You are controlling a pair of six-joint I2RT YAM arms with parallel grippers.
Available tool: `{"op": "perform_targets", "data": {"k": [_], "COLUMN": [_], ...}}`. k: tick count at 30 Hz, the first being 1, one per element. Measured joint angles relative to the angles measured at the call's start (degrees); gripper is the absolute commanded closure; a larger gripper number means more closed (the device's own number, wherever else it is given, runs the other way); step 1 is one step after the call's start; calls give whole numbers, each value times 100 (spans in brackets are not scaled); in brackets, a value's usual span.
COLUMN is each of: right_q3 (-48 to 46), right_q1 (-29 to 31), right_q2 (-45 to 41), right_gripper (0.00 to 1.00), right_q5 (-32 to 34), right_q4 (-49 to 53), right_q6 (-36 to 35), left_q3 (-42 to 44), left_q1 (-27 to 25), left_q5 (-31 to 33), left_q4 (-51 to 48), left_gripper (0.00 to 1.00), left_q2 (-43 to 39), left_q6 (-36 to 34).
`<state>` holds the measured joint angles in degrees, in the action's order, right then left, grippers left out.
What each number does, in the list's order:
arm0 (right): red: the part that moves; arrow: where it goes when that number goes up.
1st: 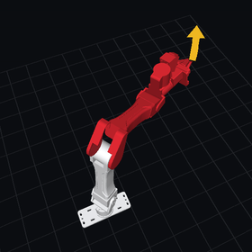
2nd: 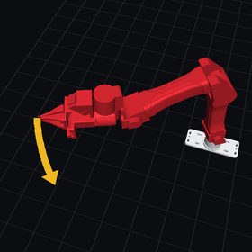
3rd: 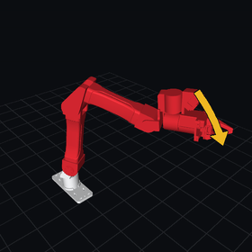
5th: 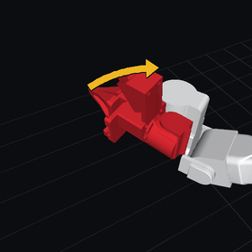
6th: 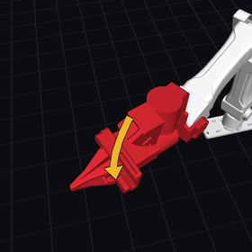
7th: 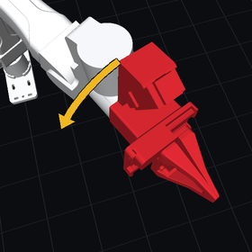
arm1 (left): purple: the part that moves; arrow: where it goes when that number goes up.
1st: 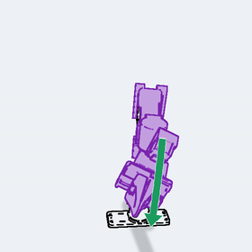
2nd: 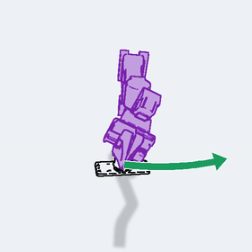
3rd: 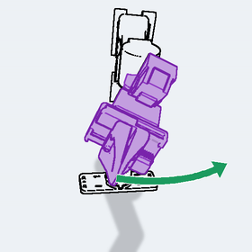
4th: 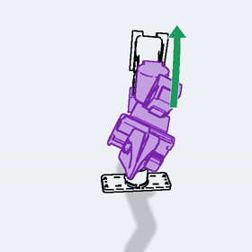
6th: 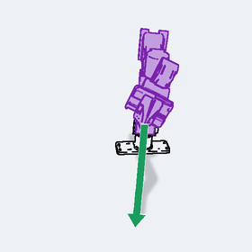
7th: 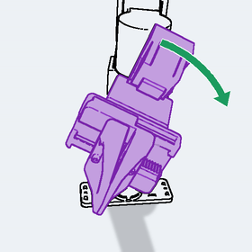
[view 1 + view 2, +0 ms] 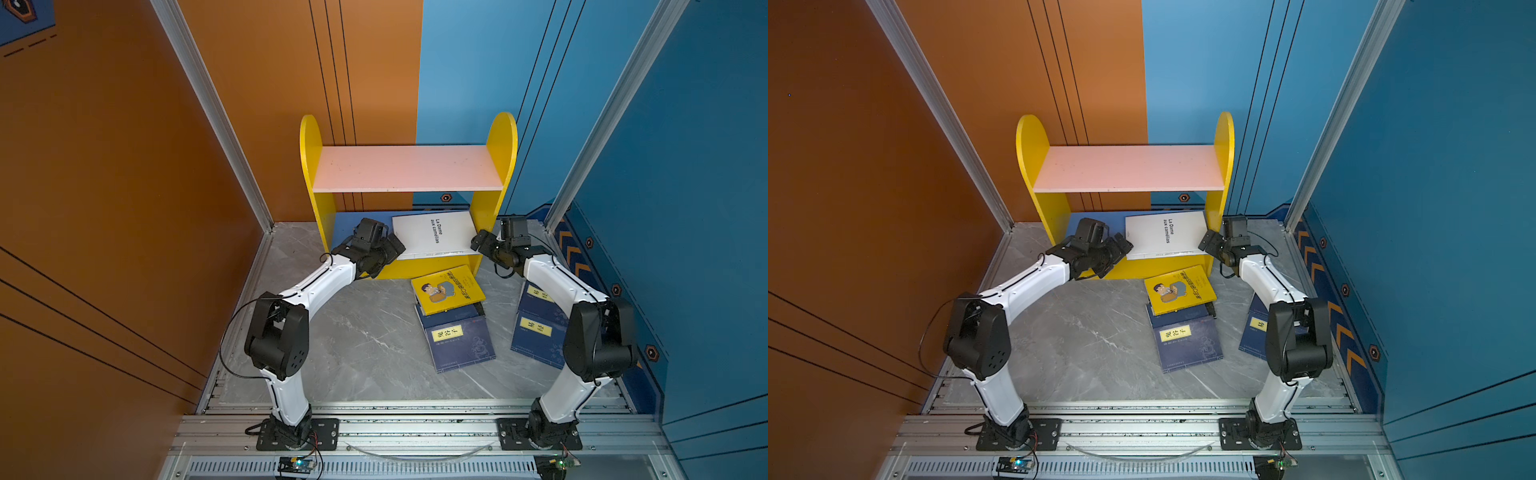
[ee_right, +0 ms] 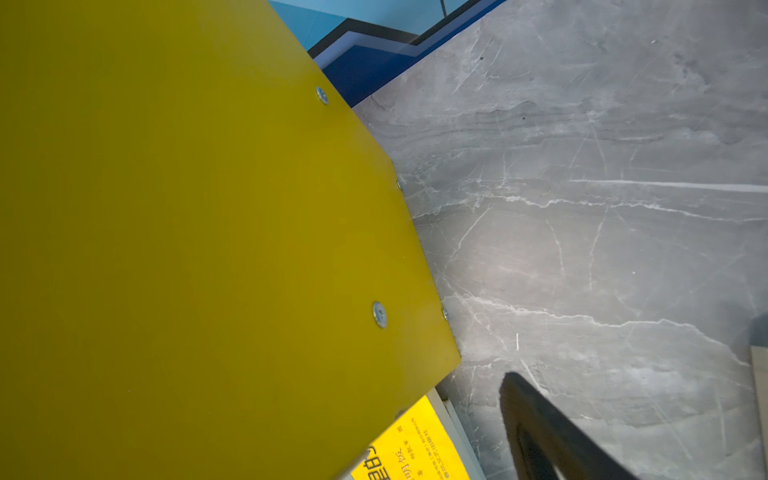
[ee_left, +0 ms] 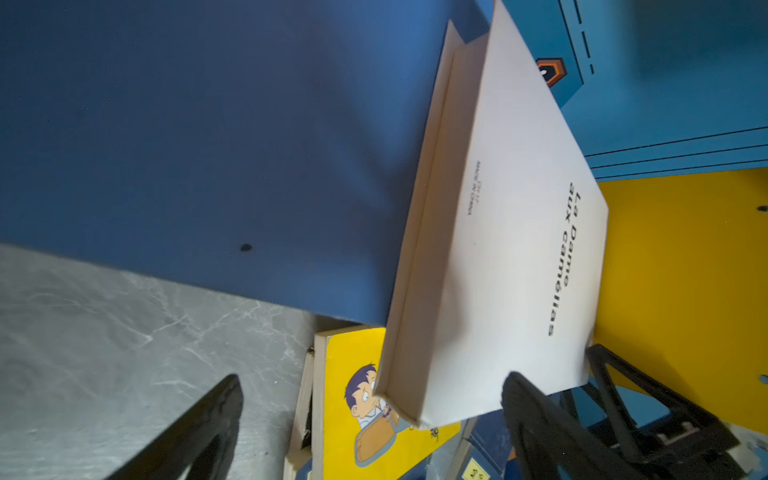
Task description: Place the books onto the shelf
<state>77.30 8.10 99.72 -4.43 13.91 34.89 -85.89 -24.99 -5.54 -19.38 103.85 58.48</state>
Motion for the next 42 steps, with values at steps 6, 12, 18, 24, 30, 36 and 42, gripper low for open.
{"op": "perform_targets", "data": {"k": [6,12,18,24,30,36,42], "right_q3": [13,13,13,13,13,13,11], "right_q1": [48,48,48,50,61,63,63], "right_q2": [0,0,0,0,0,0,-2], "right_gripper": [6,8,10,11,12,11,11], "right_q5": [-28,-31,-118,-175,-179,-181,-396], "right_q4": [50,66,68,72,96,101,105], "right_q6": [-24,-22,-22,-22,-17,4,367], "left_q3": [-459,-883,-1115,-1252,-1351,-1478,-1482], "left_q1": [-28,-92,-127,-138,-140,-170,-170], "left_q5": [37,-72,-249,-400,-525,-542,-544], "left_q4": [-240,-271,-378,-426,-457,-542,-542], "left_gripper": [1,3,5,7,9,7,7], "left_q2": [72,476,822,953,964,968,968], "left_q6": [-472,-643,-664,-684,-686,-660,-660]}}
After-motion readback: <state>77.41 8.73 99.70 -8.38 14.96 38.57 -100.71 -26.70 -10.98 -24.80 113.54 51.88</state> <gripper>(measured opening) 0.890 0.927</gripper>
